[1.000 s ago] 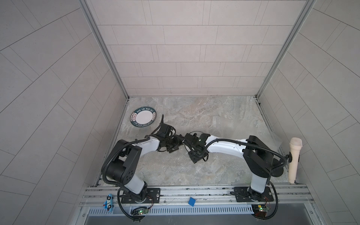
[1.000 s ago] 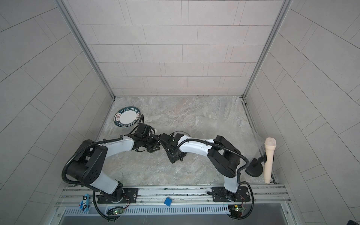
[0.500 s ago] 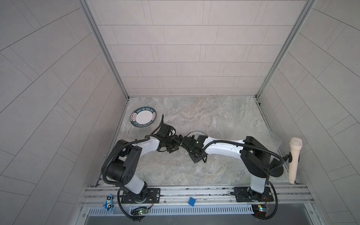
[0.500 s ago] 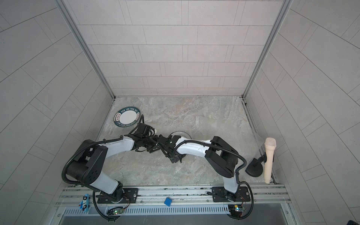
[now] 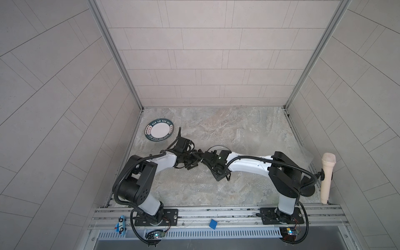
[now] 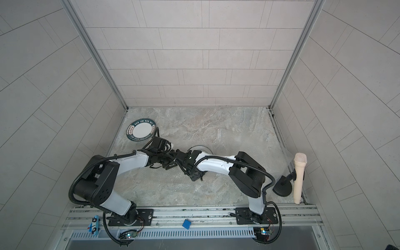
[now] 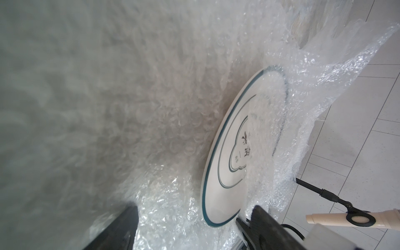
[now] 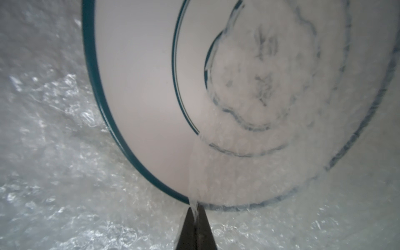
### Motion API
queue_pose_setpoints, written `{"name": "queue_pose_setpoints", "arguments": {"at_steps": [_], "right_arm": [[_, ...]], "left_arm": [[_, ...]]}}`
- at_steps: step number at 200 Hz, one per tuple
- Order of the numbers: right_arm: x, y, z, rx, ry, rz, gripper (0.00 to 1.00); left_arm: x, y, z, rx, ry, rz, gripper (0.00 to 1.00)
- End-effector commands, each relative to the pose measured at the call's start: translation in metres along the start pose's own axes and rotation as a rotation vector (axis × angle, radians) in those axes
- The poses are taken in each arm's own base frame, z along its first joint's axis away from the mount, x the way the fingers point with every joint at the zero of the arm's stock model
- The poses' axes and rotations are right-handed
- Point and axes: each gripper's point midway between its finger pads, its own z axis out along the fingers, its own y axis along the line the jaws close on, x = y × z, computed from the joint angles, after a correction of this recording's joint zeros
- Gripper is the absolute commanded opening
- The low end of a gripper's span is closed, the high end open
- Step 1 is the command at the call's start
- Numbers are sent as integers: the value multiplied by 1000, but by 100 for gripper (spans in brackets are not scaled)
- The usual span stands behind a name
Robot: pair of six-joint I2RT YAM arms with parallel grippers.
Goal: Unpack dinner plates from bubble wrap
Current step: Unwrap the bubble wrap.
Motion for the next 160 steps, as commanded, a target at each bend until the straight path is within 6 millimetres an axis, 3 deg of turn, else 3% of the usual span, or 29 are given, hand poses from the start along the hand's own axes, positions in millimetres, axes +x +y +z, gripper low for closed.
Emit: {"name": "queue_pose_setpoints", "arguments": {"at_steps": [1, 44, 82, 124, 141, 160], "right_arm": [[-5, -10, -27, -19, -36, 19, 0], [-16, -28, -47, -80, -81, 94, 0], [-19, -70, -55, -71, -124, 221, 0], [-3, -138, -46, -62, -137, 458, 0], [11, -155, -34, -78, -128, 578, 0], [25, -160, -18, -127, -129, 699, 1]], "left_arm": [[0, 11, 1, -39, 7, -16, 86], [0, 12, 1, -43, 8, -18, 86], [1, 11, 3, -32, 12, -21, 86], [0, -9, 6, 49, 15, -10, 86], [0, -14, 6, 61, 16, -2, 86], [2, -19, 7, 71, 24, 11, 86]]}}
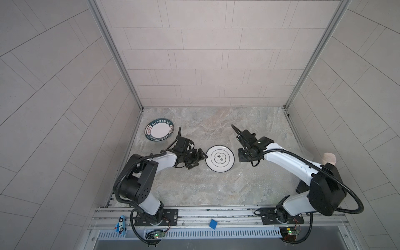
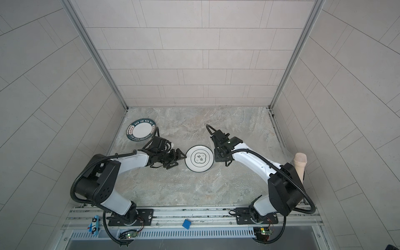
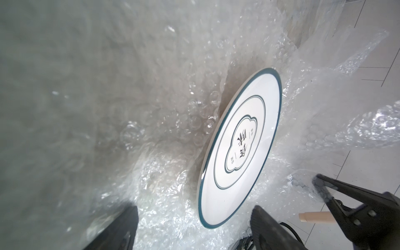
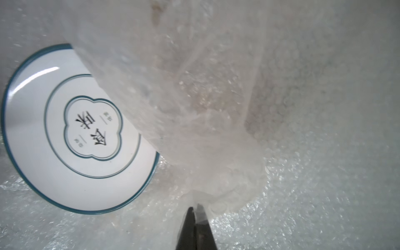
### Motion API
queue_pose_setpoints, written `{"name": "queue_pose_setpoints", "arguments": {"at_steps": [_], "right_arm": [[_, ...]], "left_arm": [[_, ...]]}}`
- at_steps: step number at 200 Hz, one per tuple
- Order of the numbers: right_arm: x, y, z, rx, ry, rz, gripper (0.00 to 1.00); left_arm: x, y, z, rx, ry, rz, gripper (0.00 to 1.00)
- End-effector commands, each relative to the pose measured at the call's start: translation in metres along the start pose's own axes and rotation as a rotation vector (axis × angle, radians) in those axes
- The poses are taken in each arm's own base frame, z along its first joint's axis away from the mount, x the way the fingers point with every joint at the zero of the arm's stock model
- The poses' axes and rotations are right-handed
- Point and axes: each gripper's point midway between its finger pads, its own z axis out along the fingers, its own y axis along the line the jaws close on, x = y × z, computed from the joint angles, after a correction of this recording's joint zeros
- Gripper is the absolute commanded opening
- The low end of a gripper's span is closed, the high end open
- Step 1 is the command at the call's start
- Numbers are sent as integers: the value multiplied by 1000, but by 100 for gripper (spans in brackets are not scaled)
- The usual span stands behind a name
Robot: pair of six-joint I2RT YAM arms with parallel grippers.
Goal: Unpack dinner plates from bubble wrap
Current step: Unwrap the bubble wrap, then pick up the plate from the bubble wrap.
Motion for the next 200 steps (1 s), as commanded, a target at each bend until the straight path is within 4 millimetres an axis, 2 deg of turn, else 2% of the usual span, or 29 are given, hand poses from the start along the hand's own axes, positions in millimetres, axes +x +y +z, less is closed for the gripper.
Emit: {"name": "queue_pose_setpoints", "arguments": {"at_steps": [1, 34, 56, 59, 69, 96, 110, 125, 138, 152, 164, 182, 200], "right_arm": [[12, -9, 11, -53, 6, 150, 1], [26, -25, 22, -39, -19, 256, 6], [29, -38, 24, -14, -21, 304, 23], [29, -39, 24, -12, -21, 310, 28], [28, -45, 23, -6, -25, 326, 44], [18, -64, 9, 7, -82, 373, 76], [10, -73, -4, 19, -124, 381, 82], [-2, -75, -23, 15, -180, 361, 82], [-13, -64, -37, -39, -224, 310, 81], [-22, -43, -47, -112, -245, 232, 81], [-26, -18, -48, -183, -224, 170, 81], [-25, 21, -36, -307, -143, 97, 85], [-15, 61, -14, -456, -29, 59, 89]], "left_arm": [[1, -11, 3, 31, 10, 16, 86], [2, -26, 1, 66, 27, 43, 86], [7, -55, -11, 127, 41, 117, 87], [6, -57, -14, 124, 39, 127, 87], [6, -59, -21, 91, 31, 155, 87], [7, -63, -30, 23, 25, 224, 87], [7, -64, -26, 6, 28, 227, 87], [5, -55, -20, -35, 40, 216, 87], [2, -51, -17, -52, 34, 208, 87], [0, -49, -11, -59, 41, 200, 87], [-1, -47, -5, -61, 53, 185, 86], [-3, -47, 3, -40, 60, 166, 82], [-4, -45, 9, -35, 70, 151, 77]]}}
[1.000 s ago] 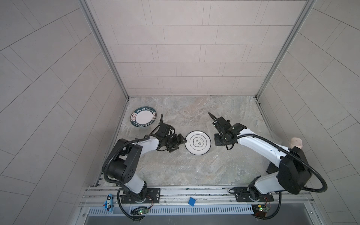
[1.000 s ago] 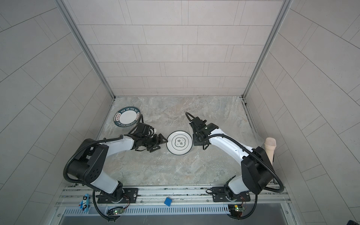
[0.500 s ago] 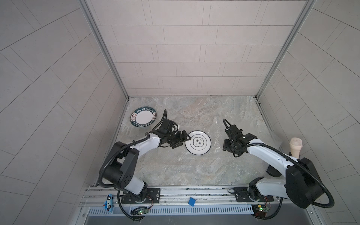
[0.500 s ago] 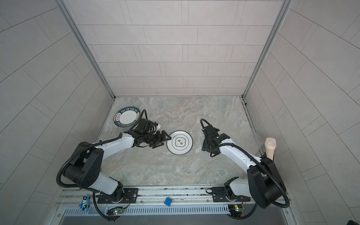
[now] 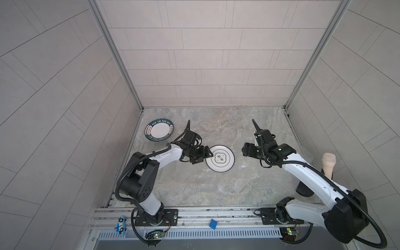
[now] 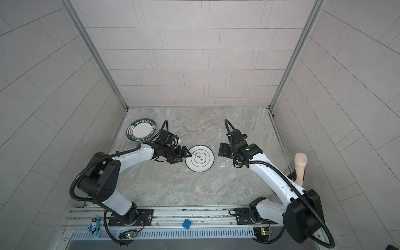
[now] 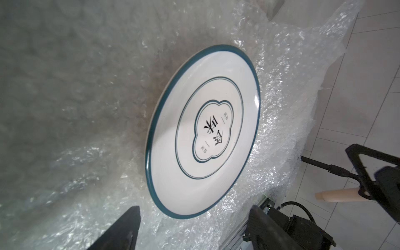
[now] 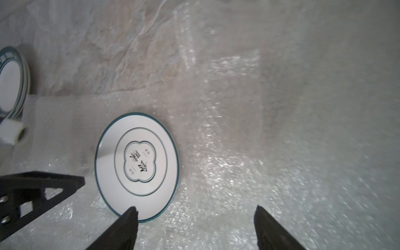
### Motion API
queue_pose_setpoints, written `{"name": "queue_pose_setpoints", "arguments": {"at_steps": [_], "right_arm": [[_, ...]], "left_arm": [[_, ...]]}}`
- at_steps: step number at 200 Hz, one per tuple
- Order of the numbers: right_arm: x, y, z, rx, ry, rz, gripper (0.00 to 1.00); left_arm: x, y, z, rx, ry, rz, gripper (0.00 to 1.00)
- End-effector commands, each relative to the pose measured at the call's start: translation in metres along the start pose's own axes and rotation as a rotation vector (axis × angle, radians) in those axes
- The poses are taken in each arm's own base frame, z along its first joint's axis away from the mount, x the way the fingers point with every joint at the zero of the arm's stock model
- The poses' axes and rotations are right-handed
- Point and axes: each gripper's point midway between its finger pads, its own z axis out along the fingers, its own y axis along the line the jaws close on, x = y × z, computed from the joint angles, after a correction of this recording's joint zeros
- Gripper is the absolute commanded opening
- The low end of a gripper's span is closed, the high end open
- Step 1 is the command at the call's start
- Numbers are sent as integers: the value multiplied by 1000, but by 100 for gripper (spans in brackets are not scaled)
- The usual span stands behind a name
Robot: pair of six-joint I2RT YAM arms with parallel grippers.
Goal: Unpack dinner plates from bubble wrap
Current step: Pick up the plate from the bubble wrap.
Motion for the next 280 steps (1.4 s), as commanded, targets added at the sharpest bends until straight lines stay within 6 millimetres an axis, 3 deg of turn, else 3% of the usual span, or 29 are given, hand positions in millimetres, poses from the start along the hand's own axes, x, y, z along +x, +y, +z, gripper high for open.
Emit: {"name": "queue_pose_setpoints", "arguments": {"at_steps": [1, 22, 36, 62, 111, 127, 207, 256, 280], "right_arm": [[29, 38, 33, -183, 168, -45, 89], [41, 50, 53, -199, 205, -68, 93], [42, 50, 57, -190, 197, -73, 99], [43, 46, 61, -174, 202, -81, 100], [47, 37, 65, -160, 220, -70, 100], [46, 34, 65, -158, 219, -59, 100], [42, 28, 65, -134, 218, -42, 100], [43, 24, 68, -112, 223, -36, 100], [32, 29, 60, -125, 201, -47, 100]], "left_arm": [[-9, -8, 5, 24, -9, 5, 77], [-8, 0, 11, 14, -5, -1, 71], [-8, 1, 16, 29, -10, -36, 66], [-12, 2, 26, 63, -7, -65, 53], [-9, 12, 34, 42, -2, -89, 49], [-9, 12, 37, 53, 4, -92, 41], [-9, 21, 42, 25, 3, -107, 25], [-10, 12, 35, 56, -12, -102, 10], [-10, 3, 29, 84, -20, -99, 4]]}}
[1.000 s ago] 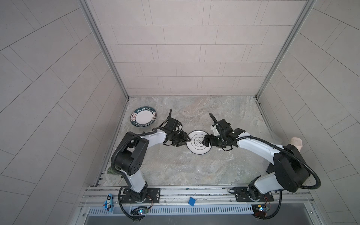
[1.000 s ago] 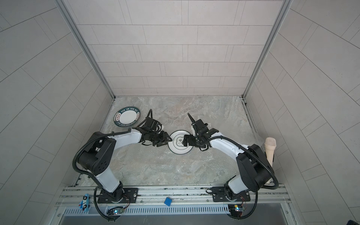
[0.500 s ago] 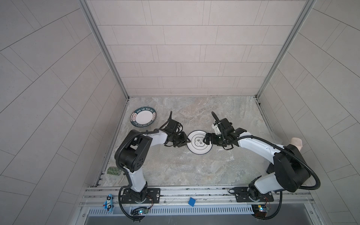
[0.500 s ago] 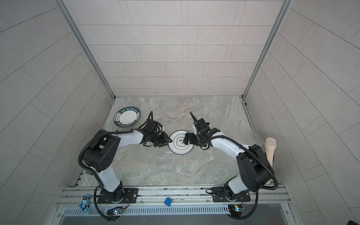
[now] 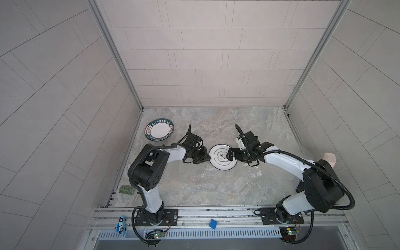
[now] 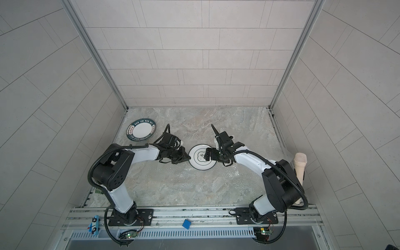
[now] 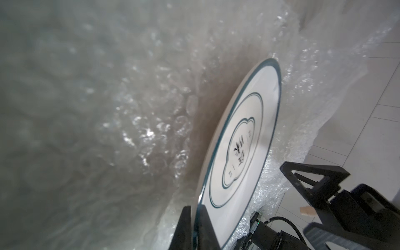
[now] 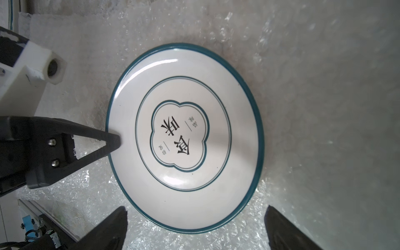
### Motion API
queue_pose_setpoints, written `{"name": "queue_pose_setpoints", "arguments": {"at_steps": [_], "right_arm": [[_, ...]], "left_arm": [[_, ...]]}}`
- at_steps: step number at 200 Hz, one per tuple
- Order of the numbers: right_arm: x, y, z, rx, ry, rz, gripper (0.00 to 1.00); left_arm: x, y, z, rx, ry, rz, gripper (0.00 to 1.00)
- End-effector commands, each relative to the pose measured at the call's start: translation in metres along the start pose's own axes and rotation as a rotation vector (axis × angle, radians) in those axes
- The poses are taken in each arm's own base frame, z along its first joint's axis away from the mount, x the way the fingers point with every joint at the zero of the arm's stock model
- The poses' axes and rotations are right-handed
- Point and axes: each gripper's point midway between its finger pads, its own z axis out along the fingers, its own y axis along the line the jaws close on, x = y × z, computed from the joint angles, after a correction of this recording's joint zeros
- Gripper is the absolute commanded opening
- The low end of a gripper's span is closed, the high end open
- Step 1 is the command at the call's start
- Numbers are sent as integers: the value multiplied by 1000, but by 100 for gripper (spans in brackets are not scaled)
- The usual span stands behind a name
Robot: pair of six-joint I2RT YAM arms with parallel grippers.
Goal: Unpack dinner plates from bubble wrap
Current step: Pick up the plate from the bubble wrap.
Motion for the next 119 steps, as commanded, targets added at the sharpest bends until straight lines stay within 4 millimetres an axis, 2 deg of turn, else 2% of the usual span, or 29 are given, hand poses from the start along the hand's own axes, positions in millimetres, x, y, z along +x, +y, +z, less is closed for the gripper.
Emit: {"name": "queue_pose_setpoints", "arguments": {"at_steps": [1, 42, 70, 98, 119], "right_arm": [[-10, 1, -10, 13, -18, -8, 100], [-41, 10, -39, -41, -83, -1, 100], [-66, 13, -64, -76, -152, 16, 100], [-86, 14, -78, -72, -191, 9, 100], [-95, 21, -85, -96, -216, -4, 100]], "left_arm": [[3, -5, -6, 9, -12, -11, 4], [5, -29, -21, 89, -23, 1, 0], [12, -48, -41, 154, -41, 18, 0], [14, -65, -75, 203, -119, 33, 0], [-3, -63, -112, 231, -235, -18, 0]]}}
